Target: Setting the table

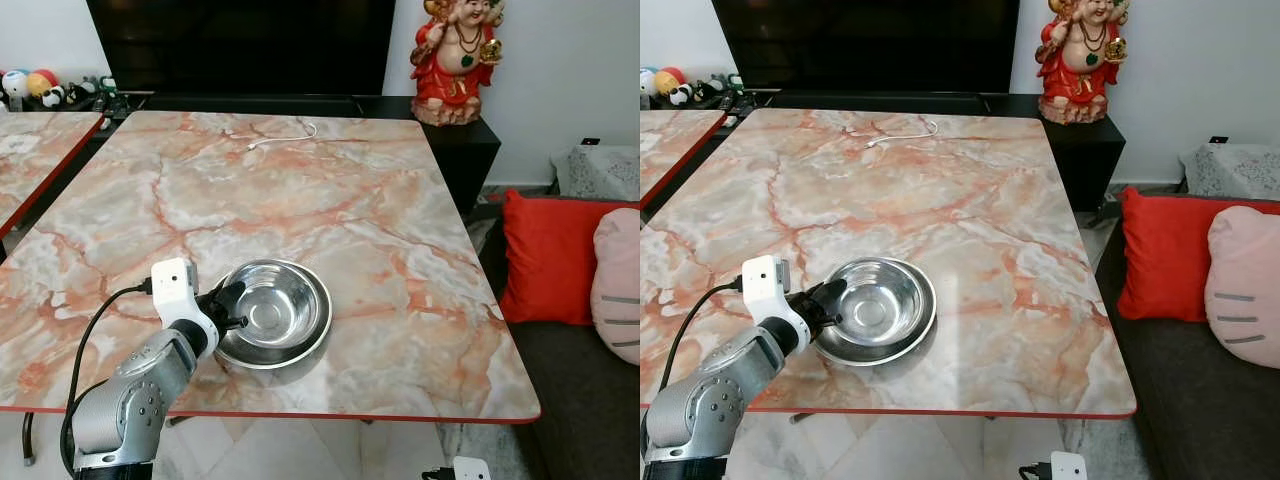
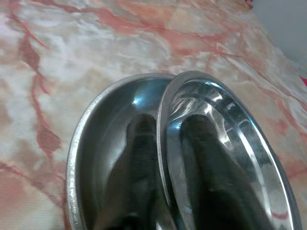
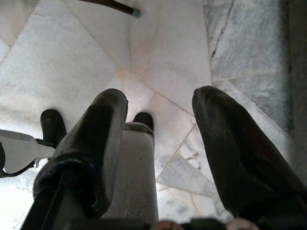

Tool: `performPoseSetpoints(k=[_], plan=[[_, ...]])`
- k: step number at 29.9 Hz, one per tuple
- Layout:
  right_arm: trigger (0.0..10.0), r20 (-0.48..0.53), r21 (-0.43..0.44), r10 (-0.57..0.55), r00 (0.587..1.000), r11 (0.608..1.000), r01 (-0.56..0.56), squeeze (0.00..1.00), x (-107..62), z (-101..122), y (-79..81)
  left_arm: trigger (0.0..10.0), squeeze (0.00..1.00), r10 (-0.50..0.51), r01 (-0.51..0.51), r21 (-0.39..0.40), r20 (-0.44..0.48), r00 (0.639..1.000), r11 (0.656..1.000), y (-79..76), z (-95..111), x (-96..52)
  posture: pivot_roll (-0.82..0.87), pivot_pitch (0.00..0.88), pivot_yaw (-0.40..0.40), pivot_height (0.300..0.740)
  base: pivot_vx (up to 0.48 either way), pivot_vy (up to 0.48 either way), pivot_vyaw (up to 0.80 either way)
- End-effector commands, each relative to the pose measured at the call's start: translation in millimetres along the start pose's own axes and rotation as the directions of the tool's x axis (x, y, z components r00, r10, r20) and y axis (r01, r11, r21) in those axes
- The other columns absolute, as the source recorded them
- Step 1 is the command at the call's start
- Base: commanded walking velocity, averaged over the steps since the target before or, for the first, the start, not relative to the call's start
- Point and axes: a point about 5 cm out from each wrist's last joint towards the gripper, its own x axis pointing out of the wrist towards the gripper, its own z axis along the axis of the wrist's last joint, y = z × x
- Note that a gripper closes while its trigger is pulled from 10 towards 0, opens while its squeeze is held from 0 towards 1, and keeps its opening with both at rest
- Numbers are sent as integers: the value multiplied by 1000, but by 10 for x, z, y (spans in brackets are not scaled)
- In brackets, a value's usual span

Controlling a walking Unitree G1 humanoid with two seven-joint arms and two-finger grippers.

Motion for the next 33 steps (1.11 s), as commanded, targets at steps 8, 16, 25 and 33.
performPoseSetpoints(k=[8, 16, 25, 33], plan=[[10000, -13, -5, -4, 1000, 1000, 4, 0, -6, -23, -22, 10000, 0, 33, -34, 120, 14, 999, 992, 40, 48, 28, 75, 0, -33, 740, 0, 0, 0], [10000, -15, -6, -3, 1000, 1000, 3, 0, -6, -24, -22, 10000, 0, 5, -8, 312, 11, 1000, 950, -1, 41, 42, 73, 0, -33, 740, 0, 0, 0], [10000, -15, -7, -3, 1000, 1000, 3, 0, -7, -28, -27, 10000, 0, -80, 74, 379, 0, 997, 922, -114, -19, 24, 74, 0, -35, 740, 0, 0, 0], [10000, -12, -4, -2, 1000, 1000, 2, 0, -8, -28, -26, 10000, 0, -122, -62, 579, 274, 954, 813, -179, 320, -48, 74, 0, -33, 740, 0, 0, 0]])
